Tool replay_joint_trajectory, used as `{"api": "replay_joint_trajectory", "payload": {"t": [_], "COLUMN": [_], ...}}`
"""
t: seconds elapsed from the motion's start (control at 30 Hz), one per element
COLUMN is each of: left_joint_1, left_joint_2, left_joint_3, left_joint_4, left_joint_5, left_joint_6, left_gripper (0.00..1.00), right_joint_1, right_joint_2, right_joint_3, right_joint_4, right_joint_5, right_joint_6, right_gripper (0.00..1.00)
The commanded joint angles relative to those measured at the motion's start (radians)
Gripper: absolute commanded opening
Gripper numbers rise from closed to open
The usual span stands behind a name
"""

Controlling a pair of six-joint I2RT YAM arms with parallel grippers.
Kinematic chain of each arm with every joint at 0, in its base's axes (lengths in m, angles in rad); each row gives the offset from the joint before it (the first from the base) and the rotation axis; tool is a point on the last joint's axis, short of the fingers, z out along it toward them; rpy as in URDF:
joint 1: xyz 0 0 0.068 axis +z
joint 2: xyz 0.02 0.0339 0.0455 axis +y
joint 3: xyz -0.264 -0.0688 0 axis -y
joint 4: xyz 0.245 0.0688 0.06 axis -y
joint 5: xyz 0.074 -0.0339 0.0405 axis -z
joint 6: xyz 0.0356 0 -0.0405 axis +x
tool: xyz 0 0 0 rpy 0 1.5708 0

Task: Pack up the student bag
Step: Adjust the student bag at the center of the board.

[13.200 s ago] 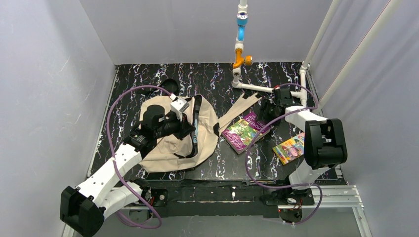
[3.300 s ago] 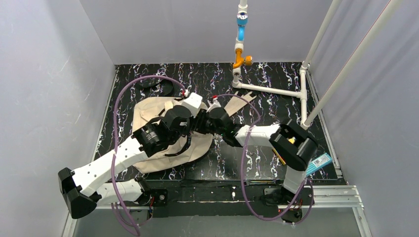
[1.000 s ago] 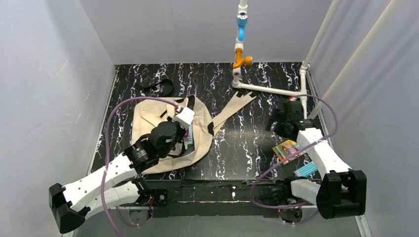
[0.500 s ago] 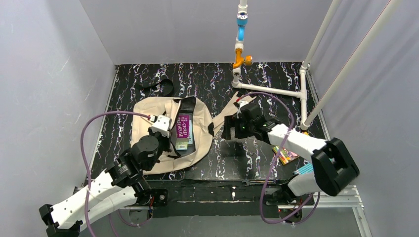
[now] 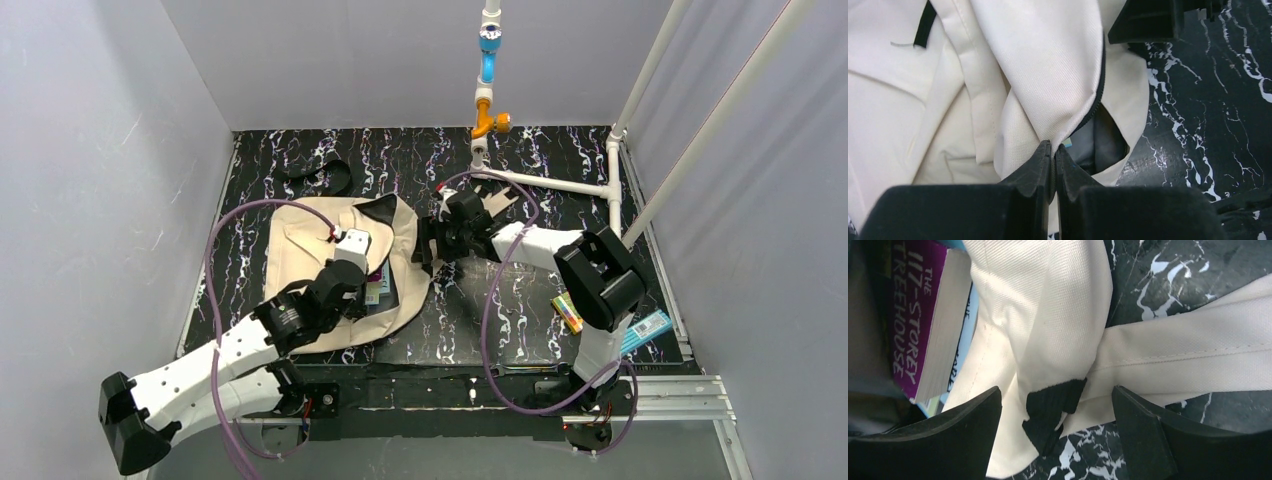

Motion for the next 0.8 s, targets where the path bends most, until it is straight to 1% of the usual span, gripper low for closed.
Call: {"api": "replay_joint_trajectory", "payload": {"t": [0.0, 0.1, 0.27, 0.37, 0.47, 0.53, 0.63, 0.77], "left_joint_1": [0.013, 0.016, 0.041, 0.067, 0.074, 0.078, 0.080, 0.090], "left_joint_2": [0.066, 0.114, 0.192, 0.240, 0.309, 0.358, 0.420, 0.484], "left_joint_3": [0.092, 0.141, 0.241, 0.323, 0.412, 0.464, 0.512, 0.527], "left_joint_4": [-0.194, -0.202, -0.196, -0.177, -0.169, -0.168, -0.171, -0.188], "left_joint_5": [-0.033, 0.020, 0.028, 0.072, 0.114, 0.142, 0.164, 0.188], "left_joint_6": [-0.230, -0.226, -0.211, -0.209, -0.213, -0.213, -0.201, -0.177], "left_gripper": [0.00, 0.00, 0.00, 0.00, 0.00, 0.00, 0.00, 0.00], "right_joint_1": [0.052, 0.077, 0.089, 0.104, 0.137, 0.182, 0.264, 0.295], "right_joint_2": [0.002, -0.105, -0.213, -0.289, -0.381, -0.426, -0.454, -0.412], "right_joint_3": [0.044, -0.056, -0.151, -0.212, -0.274, -0.309, -0.335, -0.302], "right_joint_4": [-0.006, 0.049, 0.025, 0.039, 0.102, 0.188, 0.275, 0.280], "right_joint_5": [0.032, 0.070, 0.088, 0.098, 0.080, 0.055, 0.084, 0.092], "right_joint_6": [-0.018, -0.053, -0.069, -0.057, -0.079, -0.121, -0.165, -0.143], "right_gripper": [0.88, 0.90, 0.90, 0.90, 0.93, 0.95, 0.98, 0.93]}}
